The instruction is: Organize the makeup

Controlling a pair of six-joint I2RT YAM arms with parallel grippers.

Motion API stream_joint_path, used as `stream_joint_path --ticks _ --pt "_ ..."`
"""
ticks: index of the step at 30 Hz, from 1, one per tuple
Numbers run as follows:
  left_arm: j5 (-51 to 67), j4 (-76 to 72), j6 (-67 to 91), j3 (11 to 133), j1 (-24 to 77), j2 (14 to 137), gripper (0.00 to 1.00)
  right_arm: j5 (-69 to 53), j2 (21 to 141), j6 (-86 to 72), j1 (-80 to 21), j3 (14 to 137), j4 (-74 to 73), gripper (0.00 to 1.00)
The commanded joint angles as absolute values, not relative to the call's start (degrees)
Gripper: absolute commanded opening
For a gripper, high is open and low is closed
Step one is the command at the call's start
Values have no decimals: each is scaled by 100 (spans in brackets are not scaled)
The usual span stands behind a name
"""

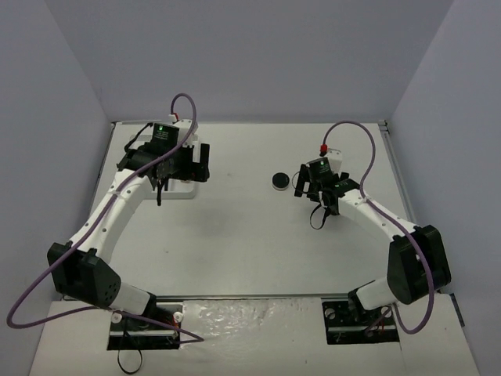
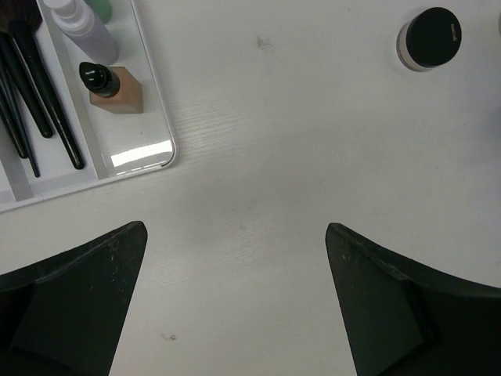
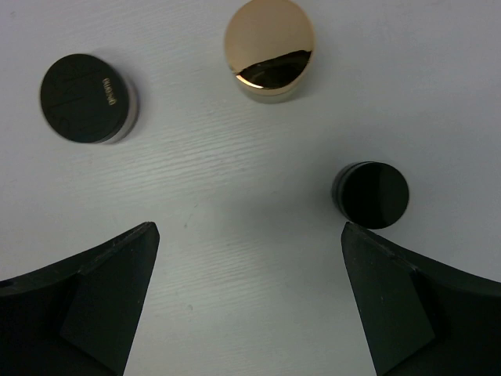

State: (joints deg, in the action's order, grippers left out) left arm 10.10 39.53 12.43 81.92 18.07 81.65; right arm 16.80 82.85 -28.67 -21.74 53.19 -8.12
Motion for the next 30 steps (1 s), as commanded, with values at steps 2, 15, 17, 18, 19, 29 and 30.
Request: stream_joint_path --ticks 2,15,17,18,19,29,30 --pt "1034 3770 1275 8135 1819 7807 97 1877 8485 -3360 -1547 5217 -784 98" --pt "1174 3907 1152 7914 1819 7554 97 1213 9180 -3265 -883 4961 -338 84" --pt "1202 3902 1170 7896 1819 7545 97 1218 9233 -3237 -879 4895 -265 82" --pt "1219 3902 1180 7894 1819 7541 97 1229 9252 -3221 -879 4864 -223 80" --pt "1248 3902 1190 7899 1819 7541 97 1263 9243 -3202 -879 4840 -193 77" --pt "1240 3964 1178 7928 1819 7515 97 1372 9351 -2928 -879 4807 -62 38" --pt "1231 3972 1169 7928 1819 7515 97 1355 9352 -2894 -879 4824 -62 33"
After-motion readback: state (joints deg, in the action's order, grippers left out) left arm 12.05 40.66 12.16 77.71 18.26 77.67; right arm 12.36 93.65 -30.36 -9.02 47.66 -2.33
